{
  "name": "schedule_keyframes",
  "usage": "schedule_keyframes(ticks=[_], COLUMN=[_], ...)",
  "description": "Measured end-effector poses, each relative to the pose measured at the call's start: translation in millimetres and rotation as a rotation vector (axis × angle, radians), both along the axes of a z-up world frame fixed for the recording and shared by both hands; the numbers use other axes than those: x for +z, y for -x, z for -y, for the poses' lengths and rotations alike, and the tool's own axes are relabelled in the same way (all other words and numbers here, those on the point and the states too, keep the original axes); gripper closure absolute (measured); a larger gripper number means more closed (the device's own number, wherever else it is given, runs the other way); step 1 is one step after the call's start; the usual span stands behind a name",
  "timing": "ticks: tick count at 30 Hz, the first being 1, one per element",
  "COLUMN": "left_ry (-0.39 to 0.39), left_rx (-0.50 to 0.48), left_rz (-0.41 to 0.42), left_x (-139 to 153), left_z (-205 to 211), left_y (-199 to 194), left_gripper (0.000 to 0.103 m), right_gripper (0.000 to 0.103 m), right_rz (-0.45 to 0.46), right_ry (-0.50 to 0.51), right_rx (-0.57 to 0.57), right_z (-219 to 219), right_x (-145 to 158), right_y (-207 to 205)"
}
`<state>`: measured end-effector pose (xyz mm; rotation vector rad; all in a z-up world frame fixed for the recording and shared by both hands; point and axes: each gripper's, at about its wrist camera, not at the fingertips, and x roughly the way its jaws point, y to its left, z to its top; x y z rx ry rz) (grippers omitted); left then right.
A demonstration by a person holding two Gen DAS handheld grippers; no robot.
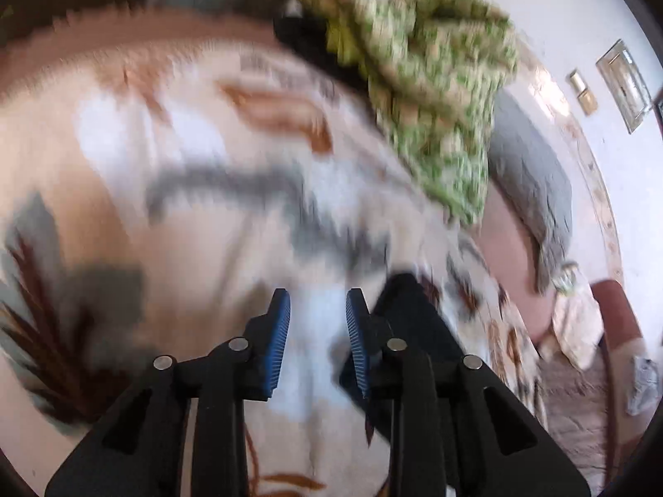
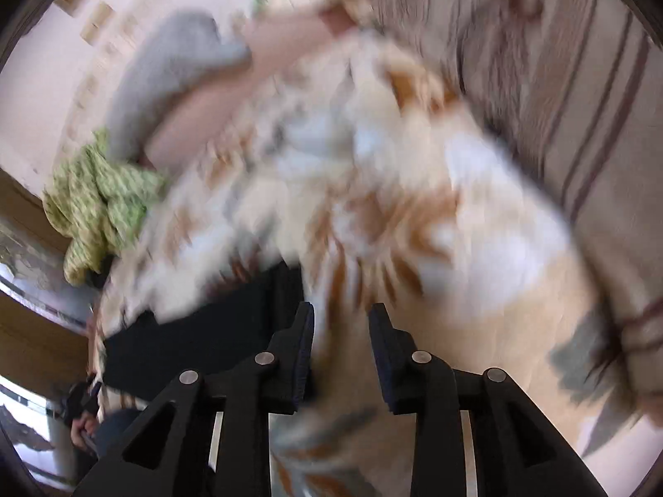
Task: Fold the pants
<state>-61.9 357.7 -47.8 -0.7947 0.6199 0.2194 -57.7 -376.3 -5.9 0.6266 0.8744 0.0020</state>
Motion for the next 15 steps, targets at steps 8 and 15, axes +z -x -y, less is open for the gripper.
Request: schedule_keyframes(ticks=[8, 15], left_ry=[-0.383, -0.431], left_rx=[-0.425, -0.448], left_rz=[-0.006, -0.074], left_x=[21.5, -25.1], left_z=[130.2, 128.1], left_y=[-85.3, -108.2], left_gripper=[0.077, 0.085], right_gripper=[0.073, 0.073], right_rz=[0.242, 0.308], right_ry=[0.356, 0.298], right_rx=[0.573, 1.000], right_z=[-185.6, -341.5], right_x=[43.2, 31.7], right_y=[-66.8, -124.3])
